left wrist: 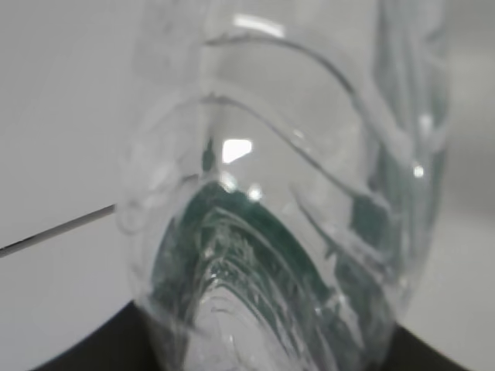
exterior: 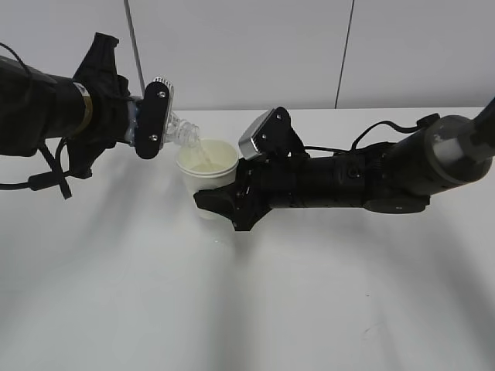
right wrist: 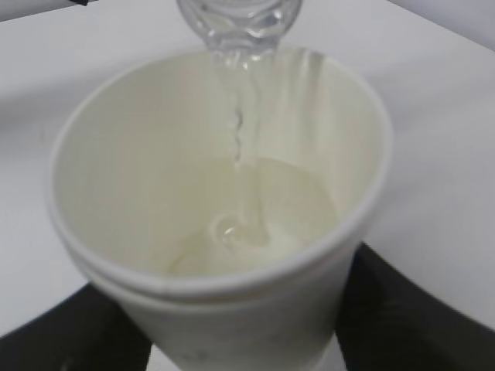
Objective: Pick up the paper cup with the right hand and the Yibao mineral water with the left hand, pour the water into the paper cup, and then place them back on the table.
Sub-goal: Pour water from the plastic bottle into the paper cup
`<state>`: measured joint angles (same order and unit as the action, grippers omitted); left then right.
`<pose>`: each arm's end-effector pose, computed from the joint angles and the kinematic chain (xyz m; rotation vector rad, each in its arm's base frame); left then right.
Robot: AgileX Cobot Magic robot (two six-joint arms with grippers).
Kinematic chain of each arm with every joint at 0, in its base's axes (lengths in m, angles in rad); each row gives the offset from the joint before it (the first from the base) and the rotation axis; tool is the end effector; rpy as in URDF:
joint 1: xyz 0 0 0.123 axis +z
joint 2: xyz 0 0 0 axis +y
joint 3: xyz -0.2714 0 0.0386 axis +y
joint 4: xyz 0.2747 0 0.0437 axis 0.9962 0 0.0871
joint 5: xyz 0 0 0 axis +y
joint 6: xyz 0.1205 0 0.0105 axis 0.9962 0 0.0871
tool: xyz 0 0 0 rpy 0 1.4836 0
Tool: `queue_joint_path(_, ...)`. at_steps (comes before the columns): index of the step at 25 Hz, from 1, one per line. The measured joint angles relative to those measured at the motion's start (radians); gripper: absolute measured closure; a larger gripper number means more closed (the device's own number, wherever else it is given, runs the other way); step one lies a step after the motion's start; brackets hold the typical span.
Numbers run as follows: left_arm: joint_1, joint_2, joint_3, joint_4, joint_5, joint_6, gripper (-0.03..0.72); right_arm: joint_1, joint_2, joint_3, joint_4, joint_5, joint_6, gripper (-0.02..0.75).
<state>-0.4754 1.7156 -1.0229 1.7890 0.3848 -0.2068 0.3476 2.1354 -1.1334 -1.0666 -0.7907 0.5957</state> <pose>0.3888 -0.1502 0.1885 1.7865 1.3400 1.0437 0.3950 0.2232 0.0816 -1.0276 1.7067 0.7024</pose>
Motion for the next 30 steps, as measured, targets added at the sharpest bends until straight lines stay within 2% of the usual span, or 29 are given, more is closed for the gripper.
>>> queue_joint_path(8,0.0,0.0,0.0,0.003,0.006,-0.009,0.386,0.0,0.0,0.0,0.0,0.0,0.0,0.242)
queue_joint_path(19,0.0,0.0,0.0,0.003,0.008,-0.131,0.386,0.0,0.0,0.0,0.0,0.0,0.0,0.242)
queue_joint_path(22,0.0,0.0,0.0,0.001,0.008,-0.202,0.386,0.0,0.0,0.0,0.0,0.0,0.0,0.242)
queue_joint_path(29,0.0,0.0,0.0,-0.002,0.008,-0.459,0.386,0.0,0.0,0.0,0.007,0.002,0.0,0.243)
queue_joint_path(30,0.0,0.0,0.0,-0.002,0.008,-0.459,0.386,0.0,0.0,0.0,0.007,0.002,0.0,0.242)
